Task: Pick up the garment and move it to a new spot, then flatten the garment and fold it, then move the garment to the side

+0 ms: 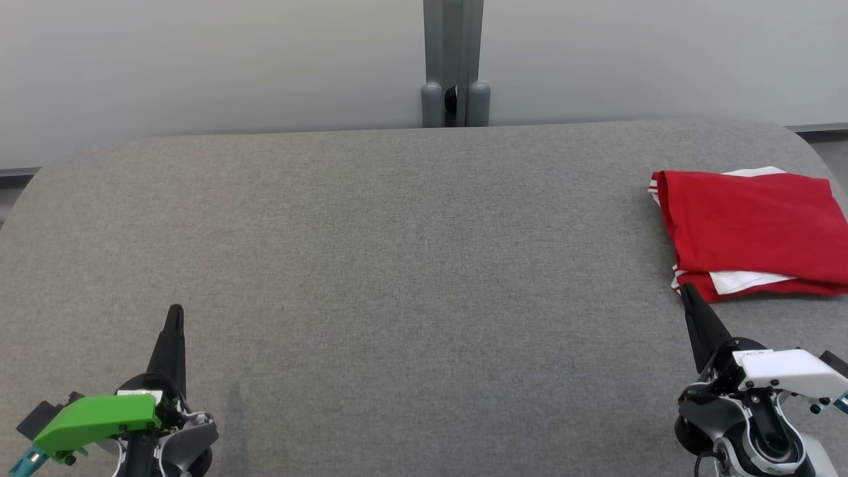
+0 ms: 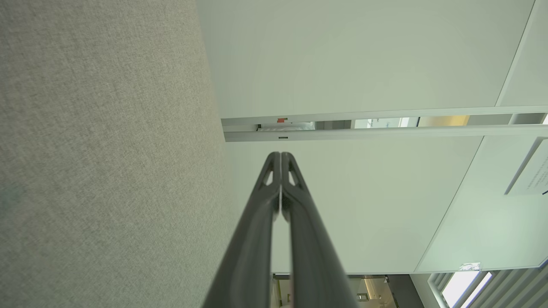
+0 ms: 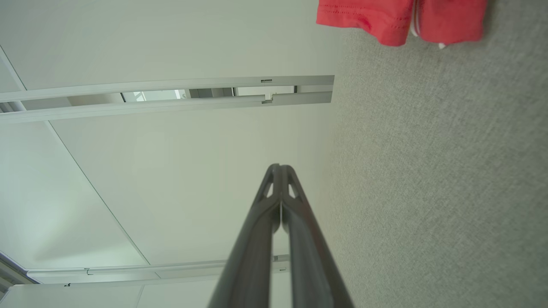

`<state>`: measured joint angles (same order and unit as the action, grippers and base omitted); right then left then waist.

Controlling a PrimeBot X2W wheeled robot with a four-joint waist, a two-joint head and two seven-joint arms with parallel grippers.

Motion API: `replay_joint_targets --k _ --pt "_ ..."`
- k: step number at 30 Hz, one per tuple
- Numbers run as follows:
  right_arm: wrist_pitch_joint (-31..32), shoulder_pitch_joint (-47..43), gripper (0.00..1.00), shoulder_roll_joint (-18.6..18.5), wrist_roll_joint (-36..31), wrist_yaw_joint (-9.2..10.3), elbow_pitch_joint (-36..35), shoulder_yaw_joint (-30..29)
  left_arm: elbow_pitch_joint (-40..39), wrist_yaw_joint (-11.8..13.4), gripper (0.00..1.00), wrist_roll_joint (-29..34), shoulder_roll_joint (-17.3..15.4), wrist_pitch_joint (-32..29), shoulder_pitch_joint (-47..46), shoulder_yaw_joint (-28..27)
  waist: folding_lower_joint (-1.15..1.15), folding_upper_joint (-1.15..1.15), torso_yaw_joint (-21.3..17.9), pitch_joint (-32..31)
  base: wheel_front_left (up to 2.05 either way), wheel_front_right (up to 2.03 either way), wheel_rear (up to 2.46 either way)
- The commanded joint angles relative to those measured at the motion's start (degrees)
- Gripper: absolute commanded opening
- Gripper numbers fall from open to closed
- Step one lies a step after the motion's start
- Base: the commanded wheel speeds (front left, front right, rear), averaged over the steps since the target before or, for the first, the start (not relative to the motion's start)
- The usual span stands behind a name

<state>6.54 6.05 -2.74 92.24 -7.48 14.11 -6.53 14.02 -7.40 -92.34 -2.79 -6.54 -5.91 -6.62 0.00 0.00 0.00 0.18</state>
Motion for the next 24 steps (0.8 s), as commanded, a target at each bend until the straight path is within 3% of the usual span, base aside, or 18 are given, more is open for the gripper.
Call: replay_joint_targets --k 1,24 --pt "0.17 0.31 0.00 -0.26 0.34 -0.02 -0.27 -0.07 -0.04 -0.31 0.00 -0.15 -0.10 -0.19 -0.59 -0.11 0.00 0.00 0.00 0.00 0.00 0.00 0.00" --pt "0.17 0.31 0.00 -0.26 0.34 -0.02 -0.27 -0.07 -0.06 -0.31 0.00 -0.15 -0.10 -0.18 -0.59 -0.11 0.00 0.00 0.00 0.00 0.00 0.00 0.00"
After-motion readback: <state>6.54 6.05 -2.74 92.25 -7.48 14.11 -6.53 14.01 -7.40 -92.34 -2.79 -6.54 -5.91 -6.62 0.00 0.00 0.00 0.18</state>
